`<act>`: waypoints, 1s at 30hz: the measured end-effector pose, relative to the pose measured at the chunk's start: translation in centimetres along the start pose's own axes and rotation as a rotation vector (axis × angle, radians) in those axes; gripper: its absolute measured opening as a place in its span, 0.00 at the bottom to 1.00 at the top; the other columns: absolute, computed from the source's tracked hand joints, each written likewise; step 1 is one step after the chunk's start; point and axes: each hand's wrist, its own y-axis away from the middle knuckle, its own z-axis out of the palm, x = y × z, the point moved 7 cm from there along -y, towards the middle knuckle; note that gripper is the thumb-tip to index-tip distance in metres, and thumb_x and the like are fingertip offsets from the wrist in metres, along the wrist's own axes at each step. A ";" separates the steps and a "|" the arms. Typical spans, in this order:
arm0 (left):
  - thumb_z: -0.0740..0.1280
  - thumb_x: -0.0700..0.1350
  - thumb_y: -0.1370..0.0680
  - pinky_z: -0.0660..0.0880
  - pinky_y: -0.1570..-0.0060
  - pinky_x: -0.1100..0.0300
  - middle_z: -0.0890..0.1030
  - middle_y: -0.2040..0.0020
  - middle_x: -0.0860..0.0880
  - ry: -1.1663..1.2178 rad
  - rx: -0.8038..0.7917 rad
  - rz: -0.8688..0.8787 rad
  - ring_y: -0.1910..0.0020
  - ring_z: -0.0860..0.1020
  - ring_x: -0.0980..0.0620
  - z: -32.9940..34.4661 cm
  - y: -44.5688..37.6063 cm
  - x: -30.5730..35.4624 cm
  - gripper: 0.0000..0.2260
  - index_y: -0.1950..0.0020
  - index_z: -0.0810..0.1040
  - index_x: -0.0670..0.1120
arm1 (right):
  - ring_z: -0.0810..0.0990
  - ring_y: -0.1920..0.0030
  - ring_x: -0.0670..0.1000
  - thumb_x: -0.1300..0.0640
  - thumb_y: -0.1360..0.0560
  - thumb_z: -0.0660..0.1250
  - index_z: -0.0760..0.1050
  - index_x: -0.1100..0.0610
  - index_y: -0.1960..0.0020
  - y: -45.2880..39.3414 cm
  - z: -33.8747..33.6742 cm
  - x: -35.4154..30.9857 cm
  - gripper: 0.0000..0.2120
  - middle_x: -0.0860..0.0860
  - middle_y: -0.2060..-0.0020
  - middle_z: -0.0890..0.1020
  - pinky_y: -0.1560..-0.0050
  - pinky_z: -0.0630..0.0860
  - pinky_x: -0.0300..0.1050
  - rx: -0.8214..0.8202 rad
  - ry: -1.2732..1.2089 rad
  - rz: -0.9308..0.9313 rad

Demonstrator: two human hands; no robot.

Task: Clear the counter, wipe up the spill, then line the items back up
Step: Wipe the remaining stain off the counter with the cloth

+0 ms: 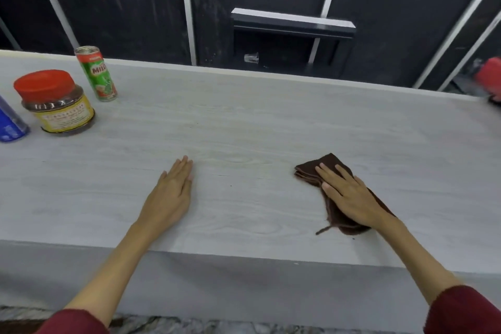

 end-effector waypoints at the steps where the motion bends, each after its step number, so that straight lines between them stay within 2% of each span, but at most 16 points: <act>1: 0.48 0.45 0.18 0.43 0.27 0.62 0.51 0.23 0.51 0.002 -0.001 0.001 0.24 0.49 0.57 0.1 0.3 0.0 0.21 0.25 0.53 0.46 | 0.45 0.24 0.45 0.45 0.20 0.46 0.47 0.36 0.29 1.0 0.3 0.0 0.21 0.31 0.31 0.48 0.25 0.46 0.52 0.022 -0.005 0.018; 3: 0.48 0.45 0.18 0.43 0.27 0.61 0.51 0.23 0.51 0.007 0.001 0.007 0.25 0.49 0.58 0.2 0.7 0.1 0.21 0.25 0.53 0.46 | 0.46 0.24 0.47 0.41 0.21 0.44 0.49 0.38 0.27 2.7 1.0 -0.8 0.22 0.33 0.29 0.49 0.26 0.47 0.52 0.082 -0.004 0.060; 5: 0.48 0.44 0.18 0.42 0.27 0.61 0.51 0.23 0.51 0.014 0.004 0.011 0.25 0.49 0.59 0.1 0.9 0.0 0.21 0.25 0.53 0.46 | 0.48 0.23 0.49 0.38 0.25 0.41 0.51 0.42 0.26 3.5 1.7 -2.5 0.28 0.38 0.25 0.52 0.26 0.48 0.53 0.145 0.004 0.108; 9: 0.48 0.44 0.18 0.43 0.26 0.59 0.51 0.23 0.51 0.020 -0.007 0.011 0.24 0.49 0.56 0.1 1.4 -0.5 0.21 0.25 0.53 0.46 | 0.48 0.23 0.52 0.43 0.22 0.42 0.51 0.48 0.25 2.7 3.8 -7.4 0.27 0.44 0.24 0.53 0.26 0.47 0.54 0.206 0.022 0.169; 14: 0.48 0.45 0.18 0.44 0.25 0.57 0.52 0.23 0.50 0.010 -0.028 0.040 0.24 0.50 0.56 -0.3 0.8 -1.2 0.21 0.25 0.53 0.45 | 0.45 0.23 0.54 0.46 0.19 0.46 0.50 0.49 0.24 -1.5 5.6 -14.6 0.24 0.45 0.23 0.51 0.26 0.43 0.55 0.108 -0.003 -0.001; 18: 0.47 0.45 0.18 0.44 0.26 0.57 0.52 0.23 0.51 -0.027 -0.067 0.072 0.24 0.49 0.55 -1.2 0.7 -2.4 0.21 0.25 0.53 0.45 | 0.46 0.23 0.50 0.42 0.20 0.46 0.51 0.44 0.25 -1.5 5.1 -14.5 0.24 0.41 0.24 0.52 0.26 0.46 0.55 0.059 0.038 -0.097; 21: 0.47 0.45 0.18 0.44 0.25 0.57 0.52 0.23 0.50 -0.044 -0.078 0.071 0.24 0.49 0.55 -2.4 0.7 -4.1 0.21 0.25 0.53 0.45 | 0.49 0.24 0.51 0.42 0.21 0.48 0.51 0.46 0.25 0.0 4.4 -11.6 0.26 0.43 0.24 0.54 0.26 0.50 0.54 0.164 0.102 0.046; 24: 0.47 0.46 0.18 0.44 0.25 0.56 0.52 0.23 0.50 -0.060 -0.064 0.059 0.24 0.50 0.55 -3.9 0.6 -6.1 0.21 0.25 0.53 0.45 | 0.49 0.24 0.58 0.44 0.20 0.48 0.51 0.55 0.24 1.5 4.0 -10.2 0.28 0.52 0.23 0.53 0.26 0.50 0.56 0.294 0.097 0.322; 27: 0.47 0.46 0.18 0.45 0.25 0.56 0.52 0.23 0.49 -0.078 -0.063 0.058 0.24 0.50 0.54 -5.0 0.4 -7.6 0.22 0.25 0.52 0.45 | 0.45 0.25 0.63 0.46 0.20 0.46 0.46 0.62 0.24 1.1 5.4 -13.1 0.30 0.59 0.24 0.48 0.26 0.46 0.59 0.300 0.028 0.471; 30: 0.47 0.45 0.18 0.45 0.25 0.55 0.52 0.23 0.49 -0.083 -0.066 0.055 0.23 0.50 0.53 -5.8 0.0 -8.8 0.21 0.25 0.53 0.44 | 0.43 0.25 0.65 0.46 0.20 0.46 0.44 0.64 0.25 -0.7 7.8 -19.0 0.31 0.62 0.24 0.46 0.26 0.44 0.60 0.291 0.001 0.444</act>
